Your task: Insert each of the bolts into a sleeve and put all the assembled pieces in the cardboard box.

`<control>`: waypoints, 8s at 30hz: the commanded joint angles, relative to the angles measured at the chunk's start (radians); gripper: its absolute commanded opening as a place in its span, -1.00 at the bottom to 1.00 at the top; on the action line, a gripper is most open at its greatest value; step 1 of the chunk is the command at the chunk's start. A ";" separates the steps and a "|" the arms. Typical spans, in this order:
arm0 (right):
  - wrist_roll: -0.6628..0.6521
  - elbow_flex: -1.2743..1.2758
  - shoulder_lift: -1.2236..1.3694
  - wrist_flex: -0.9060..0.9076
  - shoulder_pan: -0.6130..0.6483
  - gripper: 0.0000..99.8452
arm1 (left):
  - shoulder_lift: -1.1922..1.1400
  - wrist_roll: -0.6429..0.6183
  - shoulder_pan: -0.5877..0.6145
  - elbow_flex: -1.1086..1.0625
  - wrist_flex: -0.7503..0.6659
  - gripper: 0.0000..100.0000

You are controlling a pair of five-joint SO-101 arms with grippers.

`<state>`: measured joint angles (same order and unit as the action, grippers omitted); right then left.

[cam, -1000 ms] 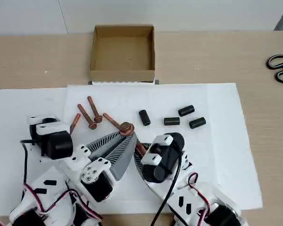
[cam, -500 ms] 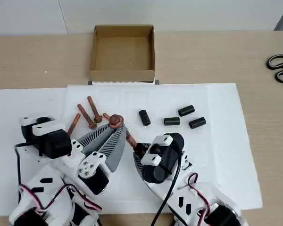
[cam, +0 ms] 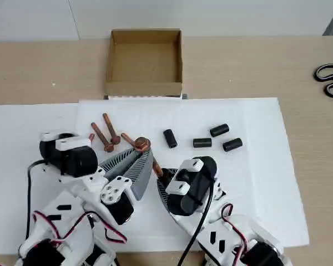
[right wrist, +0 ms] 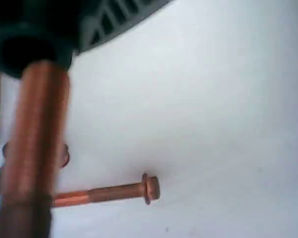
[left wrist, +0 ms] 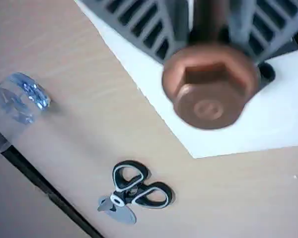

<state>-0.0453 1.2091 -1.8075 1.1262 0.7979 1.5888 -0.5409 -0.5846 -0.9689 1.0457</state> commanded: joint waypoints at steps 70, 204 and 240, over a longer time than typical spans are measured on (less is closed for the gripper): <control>-0.058 -0.031 -0.004 -0.067 0.002 -1.00 | 0.006 0.029 -0.123 -0.107 0.163 -0.54; 0.155 -1.852 2.206 0.105 -0.349 -0.58 | 0.005 0.480 0.595 -0.602 -0.060 -0.99; 0.265 -1.798 2.235 0.556 -0.266 -0.58 | 0.005 0.479 0.598 -0.602 -0.060 -0.99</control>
<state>0.2110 -0.5923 0.4219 1.6786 0.5278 1.5873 -0.0606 0.0107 -1.5796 1.0027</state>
